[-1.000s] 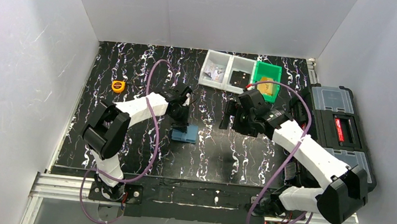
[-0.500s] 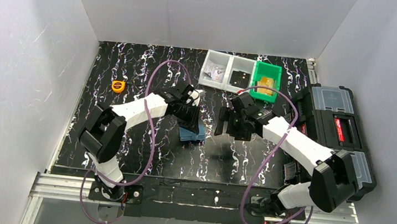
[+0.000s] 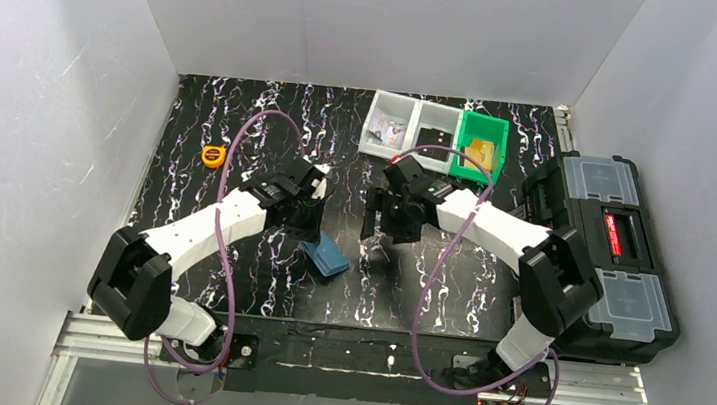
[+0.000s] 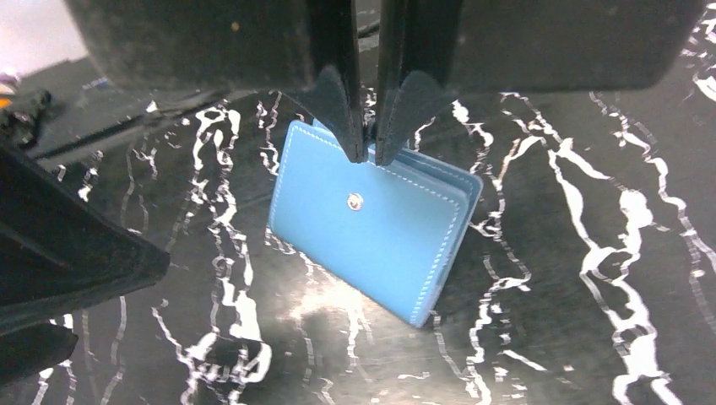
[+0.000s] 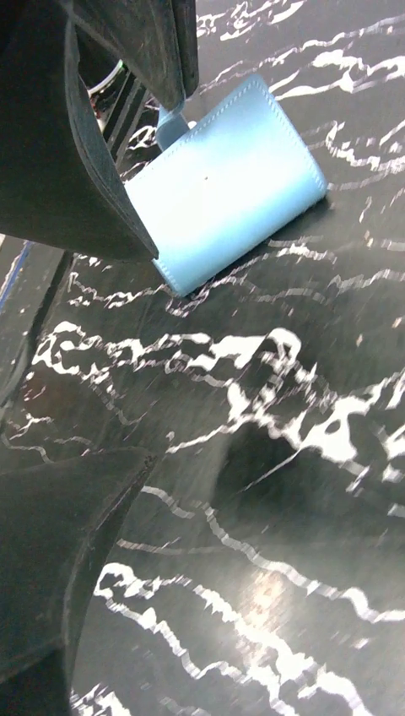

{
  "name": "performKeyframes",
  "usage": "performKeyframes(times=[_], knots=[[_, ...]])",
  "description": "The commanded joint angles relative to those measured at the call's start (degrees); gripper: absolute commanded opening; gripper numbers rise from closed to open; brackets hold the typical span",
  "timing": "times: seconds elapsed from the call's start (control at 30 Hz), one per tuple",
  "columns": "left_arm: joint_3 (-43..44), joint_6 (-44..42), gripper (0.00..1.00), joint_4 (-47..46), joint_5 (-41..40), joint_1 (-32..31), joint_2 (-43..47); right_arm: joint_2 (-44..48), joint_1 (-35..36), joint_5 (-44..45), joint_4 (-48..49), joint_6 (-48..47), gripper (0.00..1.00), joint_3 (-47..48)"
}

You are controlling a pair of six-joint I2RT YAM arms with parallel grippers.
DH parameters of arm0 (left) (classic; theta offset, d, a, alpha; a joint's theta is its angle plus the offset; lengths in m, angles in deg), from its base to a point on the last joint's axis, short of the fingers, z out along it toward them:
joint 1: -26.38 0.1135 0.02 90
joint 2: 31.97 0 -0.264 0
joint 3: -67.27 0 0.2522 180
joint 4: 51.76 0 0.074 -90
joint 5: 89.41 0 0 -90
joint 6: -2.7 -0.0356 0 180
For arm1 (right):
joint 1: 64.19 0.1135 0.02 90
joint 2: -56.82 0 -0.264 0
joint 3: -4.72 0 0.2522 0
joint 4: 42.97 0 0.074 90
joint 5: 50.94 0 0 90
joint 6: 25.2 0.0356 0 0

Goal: Take the credit cards out of the card holder
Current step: Open the card holder at the center of the board.

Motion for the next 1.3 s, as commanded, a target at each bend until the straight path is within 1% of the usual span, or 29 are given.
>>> performKeyframes(times=[0.0,0.13,0.37,0.43,0.57,0.67,0.73,0.97,1.1,1.27], knots=[[-1.21,1.93,0.00,3.64,-9.69,0.99,3.32,-3.66,2.97,-1.26,4.22,-3.49,0.85,6.45],[-1.75,2.54,0.00,3.00,-9.36,2.43,4.24,-6.22,5.61,-2.16,7.40,-4.52,0.84,8.45],[-1.19,2.01,0.00,0.34,-4.81,3.49,6.12,-3.96,9.65,-2.34,18.01,-3.45,0.84,3.46],[-0.54,1.52,0.00,0.02,-2.04,3.58,5.98,-5.24,11.58,-1.63,20.85,-3.03,0.83,3.31],[-0.21,0.81,0.00,0.07,-1.06,3.83,5.93,-6.93,13.97,-1.12,22.10,-2.31,0.78,3.66],[-0.09,0.67,0.00,0.04,-0.77,4.01,5.68,-6.65,14.71,-0.90,22.26,-2.12,0.77,3.05],[-0.10,0.68,0.00,-0.02,-0.52,4.11,5.71,-6.24,15.10,-0.40,22.35,-1.88,0.74,2.12],[0.41,0.36,0.00,0.01,-0.21,4.52,5.48,-5.67,15.20,1.35,22.35,-1.30,0.66,-0.64],[0.57,0.36,0.00,0.06,0.26,4.70,5.18,-5.91,15.20,2.67,21.55,-1.38,0.59,-0.19],[0.57,0.03,0.00,0.28,0.64,4.81,4.95,-5.49,15.15,5.62,21.08,-2.27,0.57,0.59]])
